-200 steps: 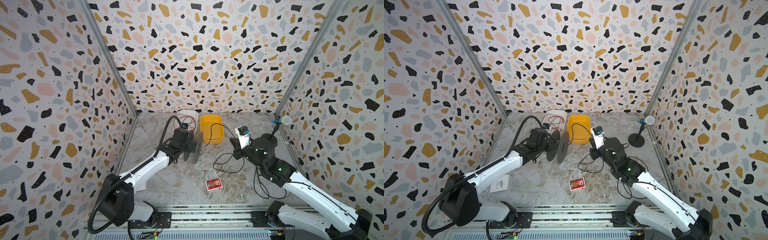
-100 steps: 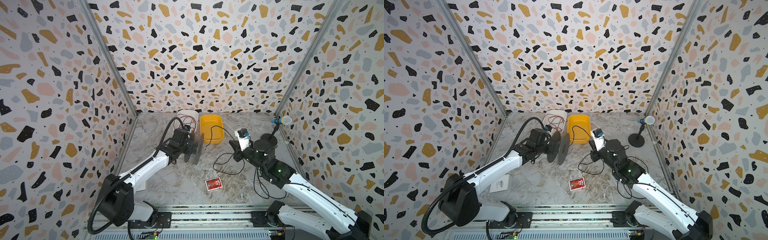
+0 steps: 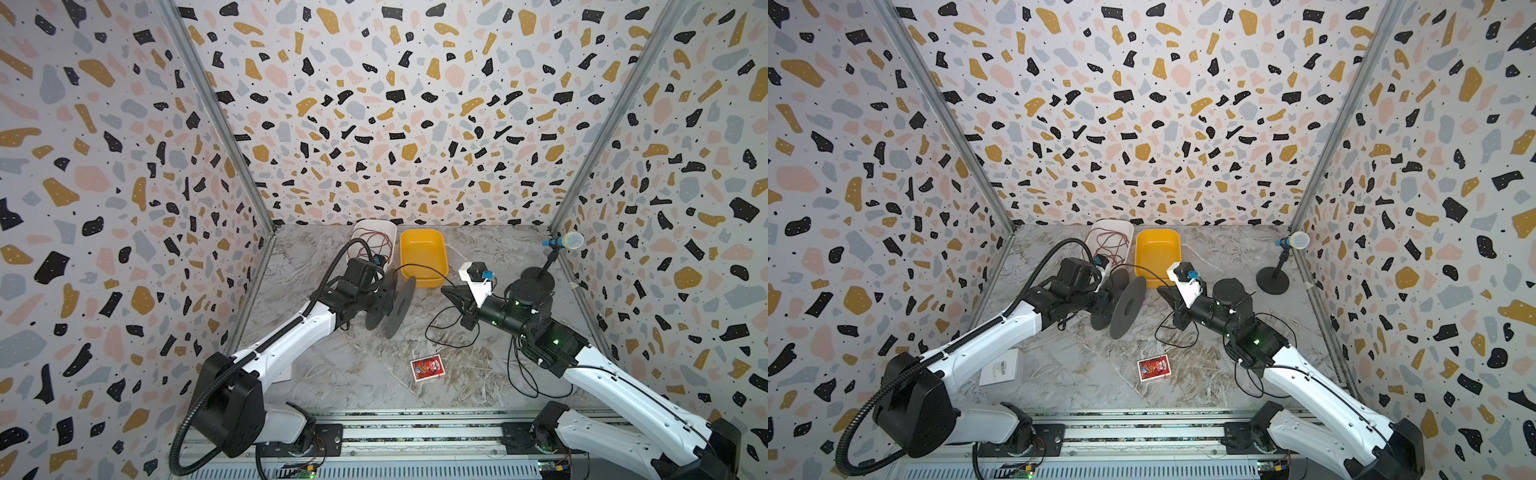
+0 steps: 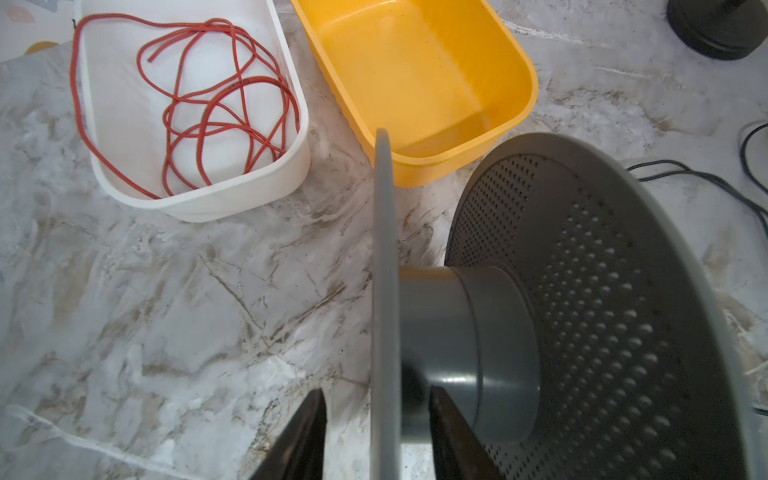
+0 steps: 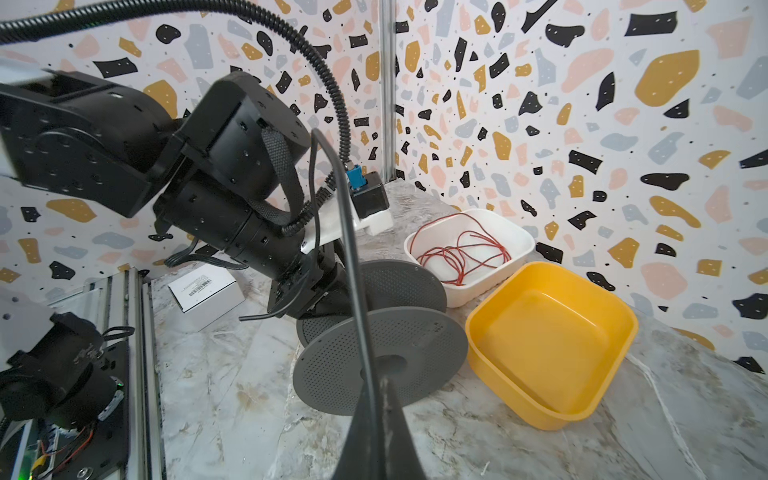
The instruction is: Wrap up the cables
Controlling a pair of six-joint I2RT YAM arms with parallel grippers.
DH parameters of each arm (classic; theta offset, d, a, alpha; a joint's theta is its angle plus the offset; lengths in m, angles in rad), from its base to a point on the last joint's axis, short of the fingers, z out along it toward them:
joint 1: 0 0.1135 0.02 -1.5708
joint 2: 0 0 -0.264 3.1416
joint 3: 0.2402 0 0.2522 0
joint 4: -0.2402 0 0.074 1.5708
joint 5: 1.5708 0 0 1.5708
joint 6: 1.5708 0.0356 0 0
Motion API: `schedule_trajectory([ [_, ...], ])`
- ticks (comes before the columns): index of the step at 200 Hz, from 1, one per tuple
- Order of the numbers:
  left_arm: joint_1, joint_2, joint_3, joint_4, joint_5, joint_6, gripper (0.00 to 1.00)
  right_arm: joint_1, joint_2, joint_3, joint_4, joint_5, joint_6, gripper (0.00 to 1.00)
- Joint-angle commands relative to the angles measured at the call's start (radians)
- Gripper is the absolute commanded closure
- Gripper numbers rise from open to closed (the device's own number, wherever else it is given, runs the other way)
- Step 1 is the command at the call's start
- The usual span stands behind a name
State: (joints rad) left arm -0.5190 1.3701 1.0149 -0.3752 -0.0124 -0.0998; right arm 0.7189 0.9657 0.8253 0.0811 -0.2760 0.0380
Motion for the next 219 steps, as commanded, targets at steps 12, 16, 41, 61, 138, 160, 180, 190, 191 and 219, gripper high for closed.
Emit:
schedule_trajectory([
  [12,-0.002,-0.062,0.04,-0.02,-0.092,-0.033,0.31,-0.002,0.023,-0.005,0.079,-0.054,-0.026,1.0],
  [16,-0.001,-0.071,0.041,-0.023,-0.107,-0.036,0.28,-0.002,0.027,-0.006,0.085,-0.057,-0.028,1.0],
  [41,0.001,-0.112,0.047,-0.055,-0.169,-0.04,0.14,-0.003,0.066,-0.012,0.134,-0.079,-0.028,1.0],
  [61,0.007,-0.133,0.056,-0.086,-0.179,-0.034,0.13,-0.003,0.112,-0.002,0.156,-0.114,-0.028,1.0],
  [138,0.169,-0.268,-0.105,0.051,0.106,-0.132,0.2,-0.082,0.28,-0.006,0.241,-0.257,0.019,1.0],
  [160,0.168,-0.299,-0.173,0.168,0.185,-0.166,0.21,-0.105,0.321,-0.003,0.24,-0.274,0.024,1.0],
  [180,0.168,-0.307,-0.227,0.272,0.24,-0.203,0.22,-0.129,0.357,-0.008,0.247,-0.32,0.042,1.0],
  [190,0.168,-0.306,-0.255,0.319,0.252,-0.218,0.23,-0.139,0.371,-0.013,0.257,-0.333,0.055,1.0],
  [191,0.167,-0.307,-0.257,0.323,0.253,-0.22,0.23,-0.14,0.372,-0.013,0.257,-0.334,0.056,1.0],
  [219,0.167,-0.288,-0.288,0.381,0.262,-0.218,0.23,-0.15,0.415,-0.006,0.258,-0.34,0.069,1.0],
])
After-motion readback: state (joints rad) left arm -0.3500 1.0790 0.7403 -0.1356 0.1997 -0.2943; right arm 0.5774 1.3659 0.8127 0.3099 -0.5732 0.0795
